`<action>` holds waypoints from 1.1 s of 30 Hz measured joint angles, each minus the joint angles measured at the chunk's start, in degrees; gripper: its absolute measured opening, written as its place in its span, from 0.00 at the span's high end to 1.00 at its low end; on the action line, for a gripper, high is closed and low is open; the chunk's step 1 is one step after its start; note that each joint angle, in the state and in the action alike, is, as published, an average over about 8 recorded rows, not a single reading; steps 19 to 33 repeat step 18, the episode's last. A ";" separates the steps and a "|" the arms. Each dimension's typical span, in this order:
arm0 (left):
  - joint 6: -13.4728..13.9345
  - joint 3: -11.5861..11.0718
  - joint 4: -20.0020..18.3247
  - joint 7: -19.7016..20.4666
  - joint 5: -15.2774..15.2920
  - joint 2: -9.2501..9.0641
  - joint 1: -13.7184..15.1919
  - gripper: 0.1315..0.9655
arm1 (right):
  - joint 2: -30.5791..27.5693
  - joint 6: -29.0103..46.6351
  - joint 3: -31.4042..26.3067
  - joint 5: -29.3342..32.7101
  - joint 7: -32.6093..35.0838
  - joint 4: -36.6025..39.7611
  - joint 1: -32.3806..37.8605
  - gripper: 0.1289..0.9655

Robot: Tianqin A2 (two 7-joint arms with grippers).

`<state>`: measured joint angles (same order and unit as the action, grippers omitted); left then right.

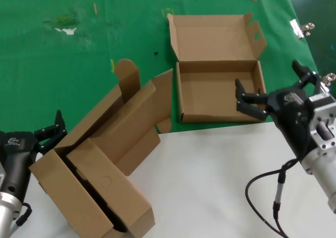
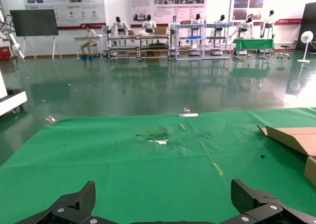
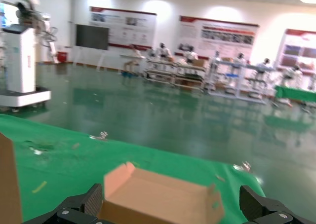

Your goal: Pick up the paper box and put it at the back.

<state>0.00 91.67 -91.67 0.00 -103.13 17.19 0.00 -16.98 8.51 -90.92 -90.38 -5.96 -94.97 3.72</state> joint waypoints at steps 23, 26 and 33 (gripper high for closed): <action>0.00 0.00 0.00 0.00 0.00 0.00 0.00 0.00 | -0.16 -6.57 -0.58 -9.84 4.61 2.55 -2.87 0.00; 0.00 0.00 0.00 0.00 0.00 0.00 0.00 0.00 | -0.16 -6.57 -0.58 -9.84 4.61 2.55 -2.87 0.00; 0.00 0.00 0.00 0.00 0.00 0.00 0.00 0.00 | -0.16 -6.57 -0.58 -9.84 4.61 2.55 -2.87 0.00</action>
